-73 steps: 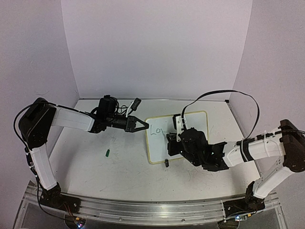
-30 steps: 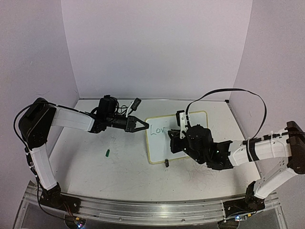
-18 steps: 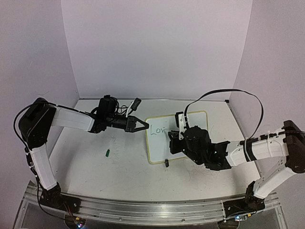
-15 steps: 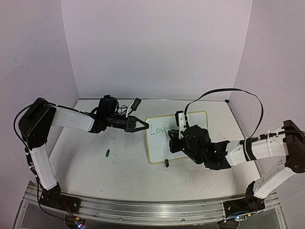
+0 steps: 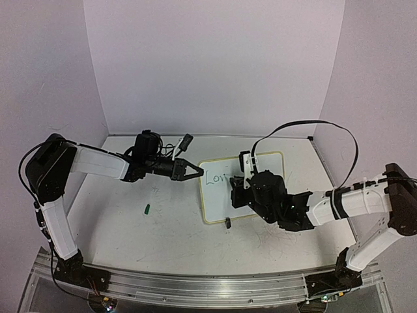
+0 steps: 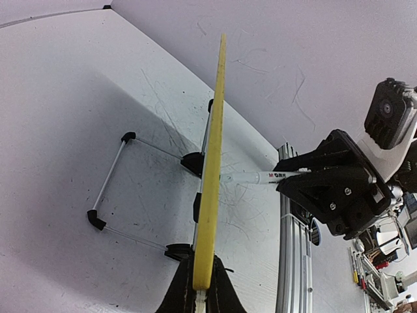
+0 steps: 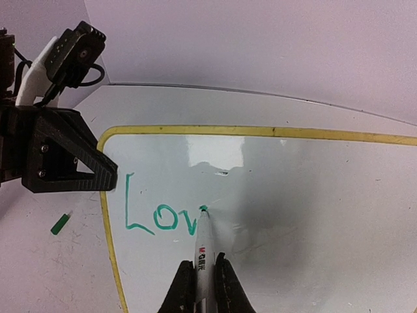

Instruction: Write a sentence on the whiteboard

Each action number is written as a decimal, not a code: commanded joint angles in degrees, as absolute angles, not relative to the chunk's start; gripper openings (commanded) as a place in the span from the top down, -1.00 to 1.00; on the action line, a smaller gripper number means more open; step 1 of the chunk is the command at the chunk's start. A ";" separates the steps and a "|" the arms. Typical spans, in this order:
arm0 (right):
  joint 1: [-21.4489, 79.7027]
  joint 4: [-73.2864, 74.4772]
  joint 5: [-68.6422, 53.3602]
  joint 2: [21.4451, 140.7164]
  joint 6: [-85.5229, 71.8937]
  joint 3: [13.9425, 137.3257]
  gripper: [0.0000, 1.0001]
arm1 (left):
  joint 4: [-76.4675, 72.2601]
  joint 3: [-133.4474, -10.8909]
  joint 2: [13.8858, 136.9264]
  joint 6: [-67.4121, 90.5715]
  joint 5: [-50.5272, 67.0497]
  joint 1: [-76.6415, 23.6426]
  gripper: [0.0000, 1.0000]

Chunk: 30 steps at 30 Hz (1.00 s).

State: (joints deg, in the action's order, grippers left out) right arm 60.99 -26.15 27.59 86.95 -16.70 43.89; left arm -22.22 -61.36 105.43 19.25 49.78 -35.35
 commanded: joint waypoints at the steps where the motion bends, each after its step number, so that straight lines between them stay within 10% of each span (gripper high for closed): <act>1: 60.71 -27.89 28.74 87.94 -15.93 46.60 1.00 | -23.47 -60.91 104.34 18.57 51.60 -36.39 1.00; 30: 62.12 -23.31 28.38 86.54 -20.51 43.86 1.00 | -23.47 -60.91 104.29 18.54 51.55 -36.40 1.00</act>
